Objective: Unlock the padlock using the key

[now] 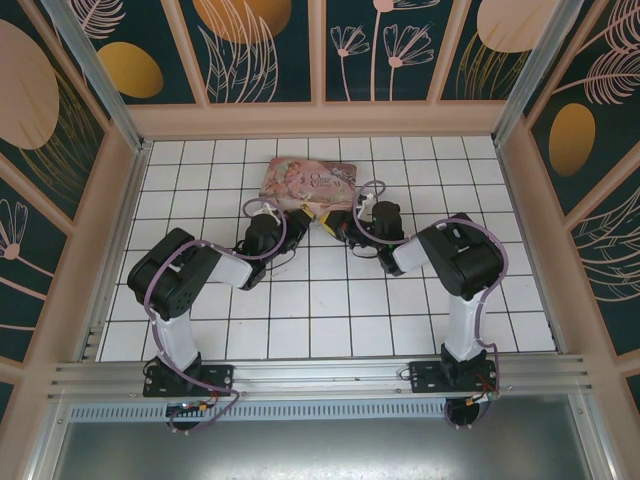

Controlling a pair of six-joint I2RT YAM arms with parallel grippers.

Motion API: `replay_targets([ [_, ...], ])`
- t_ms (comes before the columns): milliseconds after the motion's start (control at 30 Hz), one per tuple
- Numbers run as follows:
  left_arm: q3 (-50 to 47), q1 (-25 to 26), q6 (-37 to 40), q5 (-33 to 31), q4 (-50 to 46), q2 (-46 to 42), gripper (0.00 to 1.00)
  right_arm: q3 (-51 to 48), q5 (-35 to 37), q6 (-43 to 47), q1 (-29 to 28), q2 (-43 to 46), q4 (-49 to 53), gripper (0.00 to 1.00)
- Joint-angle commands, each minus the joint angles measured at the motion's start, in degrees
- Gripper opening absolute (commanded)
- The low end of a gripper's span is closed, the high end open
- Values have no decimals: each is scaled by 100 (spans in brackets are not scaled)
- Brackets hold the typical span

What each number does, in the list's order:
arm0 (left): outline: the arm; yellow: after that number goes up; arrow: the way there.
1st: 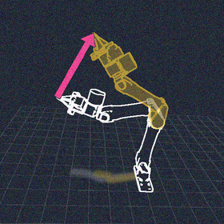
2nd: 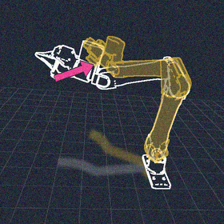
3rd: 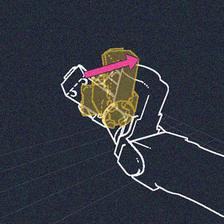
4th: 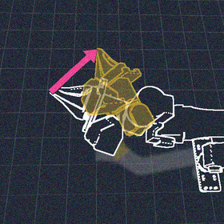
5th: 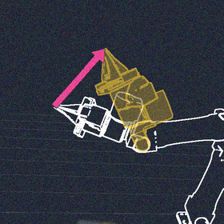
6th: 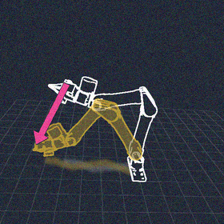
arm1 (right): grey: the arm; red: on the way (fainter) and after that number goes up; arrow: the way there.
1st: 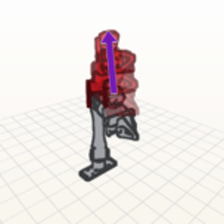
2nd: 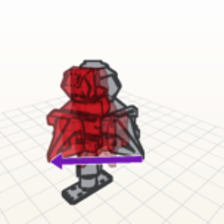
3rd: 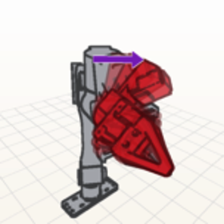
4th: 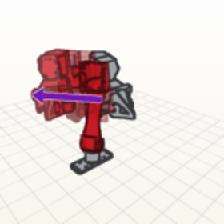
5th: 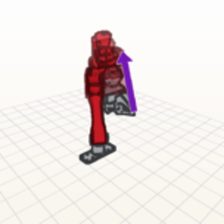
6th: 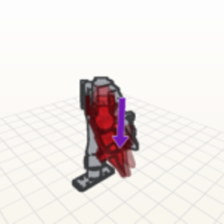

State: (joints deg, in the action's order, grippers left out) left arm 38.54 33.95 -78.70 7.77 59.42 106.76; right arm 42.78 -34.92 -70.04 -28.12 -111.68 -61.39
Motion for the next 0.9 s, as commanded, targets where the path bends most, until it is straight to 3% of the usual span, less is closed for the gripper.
replay_targets([
  [0,-53,440,21,1690,316,-239,0,278,78,453,183,82,-353,0],
  [433,-53,445,13,1681,387,-261,0,82,-26,-131,-71,-8,-1133,0],
  [867,-207,452,-410,1084,693,-260,0,-603,1109,-749,-788,114,-1848,0],
])
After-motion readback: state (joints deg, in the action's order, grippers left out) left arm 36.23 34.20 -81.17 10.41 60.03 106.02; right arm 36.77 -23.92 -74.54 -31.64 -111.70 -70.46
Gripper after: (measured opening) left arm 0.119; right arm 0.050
